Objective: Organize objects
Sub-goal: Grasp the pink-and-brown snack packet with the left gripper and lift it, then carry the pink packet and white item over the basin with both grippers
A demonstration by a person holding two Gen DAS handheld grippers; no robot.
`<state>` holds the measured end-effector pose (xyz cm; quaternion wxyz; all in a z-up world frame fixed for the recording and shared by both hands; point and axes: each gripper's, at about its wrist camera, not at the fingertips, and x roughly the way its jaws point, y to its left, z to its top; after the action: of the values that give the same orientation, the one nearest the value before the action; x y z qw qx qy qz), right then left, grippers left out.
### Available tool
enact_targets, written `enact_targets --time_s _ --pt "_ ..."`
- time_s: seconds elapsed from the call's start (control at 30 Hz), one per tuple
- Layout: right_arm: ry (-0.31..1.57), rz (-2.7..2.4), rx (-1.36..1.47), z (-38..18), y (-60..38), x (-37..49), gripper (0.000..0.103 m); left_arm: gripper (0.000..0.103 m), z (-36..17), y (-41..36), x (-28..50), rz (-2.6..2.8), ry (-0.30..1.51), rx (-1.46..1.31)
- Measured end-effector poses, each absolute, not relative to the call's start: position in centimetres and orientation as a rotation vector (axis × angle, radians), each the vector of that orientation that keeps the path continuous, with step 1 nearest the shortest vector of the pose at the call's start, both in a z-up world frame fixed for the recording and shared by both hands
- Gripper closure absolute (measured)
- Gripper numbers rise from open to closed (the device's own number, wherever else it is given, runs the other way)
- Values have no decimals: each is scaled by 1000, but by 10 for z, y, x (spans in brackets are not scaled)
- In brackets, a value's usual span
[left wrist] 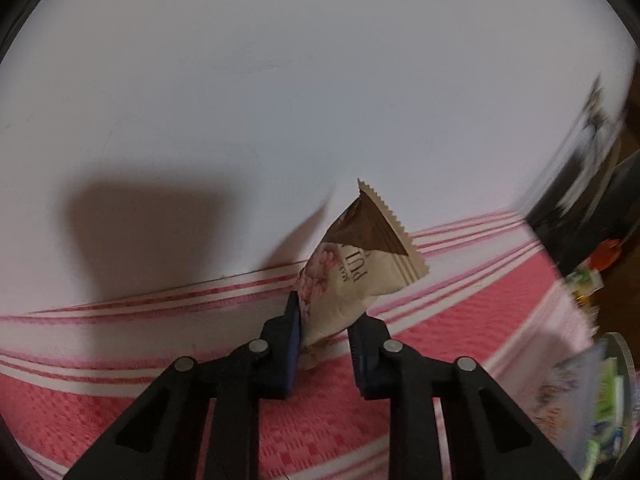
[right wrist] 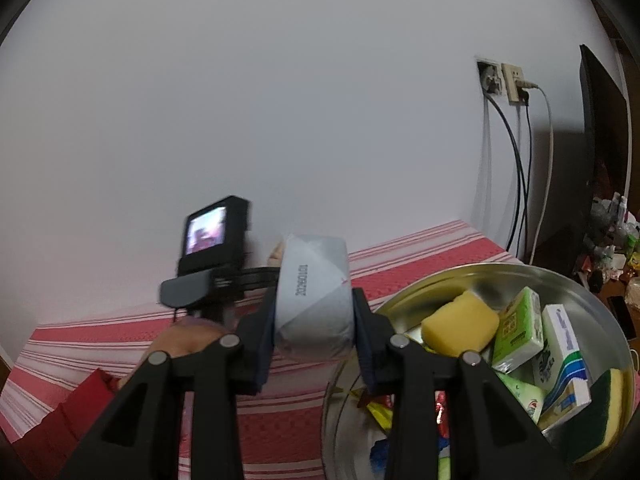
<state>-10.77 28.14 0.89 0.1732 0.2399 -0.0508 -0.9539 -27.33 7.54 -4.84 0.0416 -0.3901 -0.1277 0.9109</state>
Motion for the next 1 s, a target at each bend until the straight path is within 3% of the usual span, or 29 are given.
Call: enact_targets --time_s 0.27,0.57,1.0 --pt "-138 -2775 642 11 287 -110 68 79 -7 95 -202 2882 -272 -891" --pt "-129 -2869 579 14 295 -105 68 79 24 122 -129 3021 -72 -826" --pt "-145 -2989 558 13 360 -39 68 79 48 173 -62 2967 49 -773"
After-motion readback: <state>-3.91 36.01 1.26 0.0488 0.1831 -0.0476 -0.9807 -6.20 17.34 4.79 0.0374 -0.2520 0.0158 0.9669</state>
